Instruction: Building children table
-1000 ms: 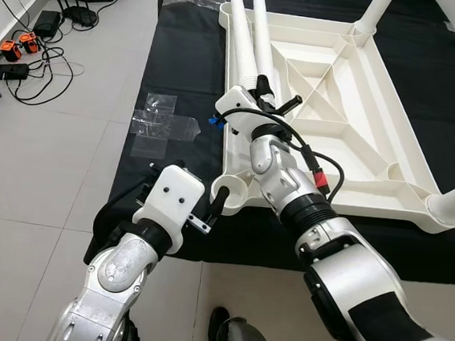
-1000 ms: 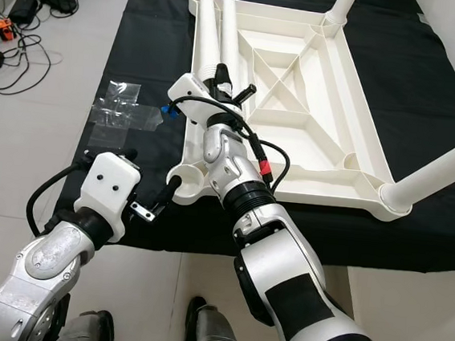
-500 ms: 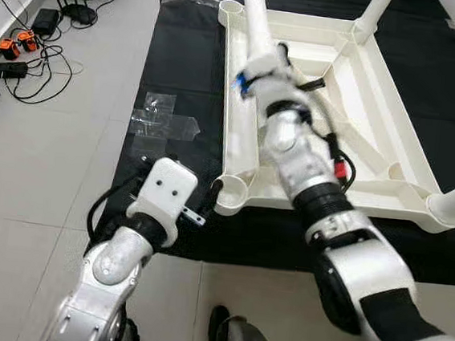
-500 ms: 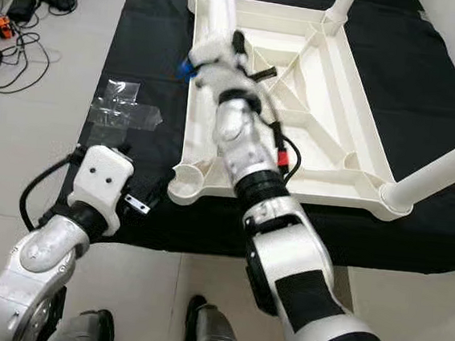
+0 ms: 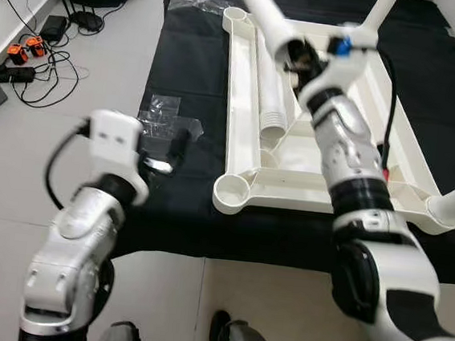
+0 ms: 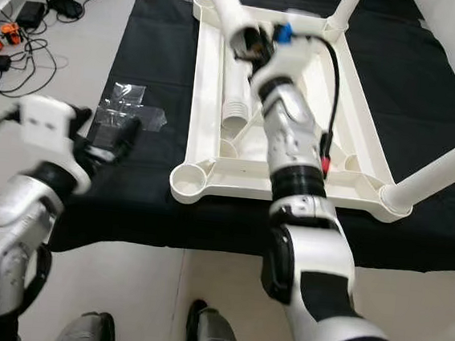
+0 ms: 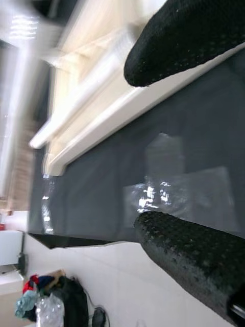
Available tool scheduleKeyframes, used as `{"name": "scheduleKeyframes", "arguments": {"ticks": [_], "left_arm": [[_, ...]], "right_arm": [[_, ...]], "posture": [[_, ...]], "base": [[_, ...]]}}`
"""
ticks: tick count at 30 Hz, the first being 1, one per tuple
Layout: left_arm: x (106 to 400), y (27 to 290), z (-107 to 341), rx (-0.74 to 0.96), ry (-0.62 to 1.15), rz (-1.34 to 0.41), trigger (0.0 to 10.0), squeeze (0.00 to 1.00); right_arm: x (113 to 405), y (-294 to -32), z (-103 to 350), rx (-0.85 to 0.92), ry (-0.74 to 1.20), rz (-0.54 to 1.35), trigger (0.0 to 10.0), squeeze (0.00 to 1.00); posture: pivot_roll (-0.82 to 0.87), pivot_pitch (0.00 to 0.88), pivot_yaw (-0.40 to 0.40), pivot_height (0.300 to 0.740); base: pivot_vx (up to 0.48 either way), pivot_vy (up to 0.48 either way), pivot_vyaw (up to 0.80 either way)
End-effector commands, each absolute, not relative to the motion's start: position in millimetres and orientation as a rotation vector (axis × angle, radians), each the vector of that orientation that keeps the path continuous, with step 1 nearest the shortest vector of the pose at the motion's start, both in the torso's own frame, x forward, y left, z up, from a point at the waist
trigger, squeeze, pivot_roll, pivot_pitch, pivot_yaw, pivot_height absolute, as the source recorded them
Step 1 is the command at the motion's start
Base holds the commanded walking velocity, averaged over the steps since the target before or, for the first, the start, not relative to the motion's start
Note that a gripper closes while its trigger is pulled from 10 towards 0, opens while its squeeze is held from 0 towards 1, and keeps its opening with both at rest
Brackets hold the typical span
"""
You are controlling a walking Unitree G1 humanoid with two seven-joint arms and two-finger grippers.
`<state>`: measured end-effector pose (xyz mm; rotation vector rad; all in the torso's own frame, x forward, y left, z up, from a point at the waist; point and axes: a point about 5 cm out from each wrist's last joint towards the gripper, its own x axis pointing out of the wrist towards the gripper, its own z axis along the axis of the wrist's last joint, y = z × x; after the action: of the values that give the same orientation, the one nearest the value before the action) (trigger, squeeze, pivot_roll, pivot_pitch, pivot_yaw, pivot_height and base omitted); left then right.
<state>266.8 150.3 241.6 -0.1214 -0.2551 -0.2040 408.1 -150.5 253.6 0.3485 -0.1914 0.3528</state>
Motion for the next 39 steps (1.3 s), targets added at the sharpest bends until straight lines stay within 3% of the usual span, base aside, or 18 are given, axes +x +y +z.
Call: {"name": "scheduleKeyframes", "arguments": {"ticks": [1,6,10,15,17,22,24,30,39], "left_arm": [[267.9,146.8,238.2,-0.173,-0.230,-0.246,10.0,0.00],[268.1,142.5,241.1,-0.221,-0.243,-0.288,10.0,0.00],[273.5,141.0,238.4,-0.366,-0.238,-0.274,10.0,0.00],[278.2,144.5,239.9,-0.416,-0.242,-0.261,10.0,0.00],[287.5,150.3,247.9,-0.524,-0.267,-0.272,10.0,0.00],[292.7,153.6,252.7,-0.576,-0.282,-0.266,10.0,0.00],[301.2,158.6,269.1,-0.683,-0.351,-0.341,10.0,0.00],[306.9,163.7,279.0,-0.767,-0.391,-0.429,10.0,0.00],[322.0,174.3,274.1,-0.948,-0.370,-0.460,10.0,0.00]], "right_arm": [[404.9,-147.2,252.6,0.408,-0.193,0.417,0.0,0.00],[397.8,-144.6,239.5,0.465,-0.170,0.462,0.0,0.00],[383.6,-127.0,243.1,0.665,-0.195,0.613,0.0,0.00],[382.3,-125.9,246.5,0.739,-0.191,0.649,0.0,0.00],[377.4,-127.0,244.4,0.807,-0.153,0.717,0.0,0.00],[373.7,-125.9,241.6,0.825,-0.140,0.735,0.0,0.00],[364.7,-121.3,233.1,0.829,-0.109,0.786,0.0,0.00],[355.3,-116.0,229.4,0.827,-0.084,0.837,0.0,0.00],[345.5,-110.2,231.2,0.847,-0.055,0.905,0.0,0.00]], "posture": [[0.05,0.112,-0.073,0.740],[0.05,0.100,-0.073,0.740],[0.05,0.072,-0.068,0.740],[0.05,0.072,-0.075,0.740],[0.04,0.069,-0.078,0.740],[0.04,0.067,-0.079,0.740],[0.04,0.067,-0.077,0.740],[0.04,0.068,-0.074,0.740],[0.04,0.070,-0.069,0.740]], "base": [[0.000,0.000,0.00],[0.000,0.000,0.00],[0.000,0.000,0.00],[0.000,0.000,0.00],[0.000,0.000,0.00],[0.000,0.000,0.00],[0.000,0.000,0.00],[0.000,0.000,0.00],[0.000,0.000,0.00]]}}
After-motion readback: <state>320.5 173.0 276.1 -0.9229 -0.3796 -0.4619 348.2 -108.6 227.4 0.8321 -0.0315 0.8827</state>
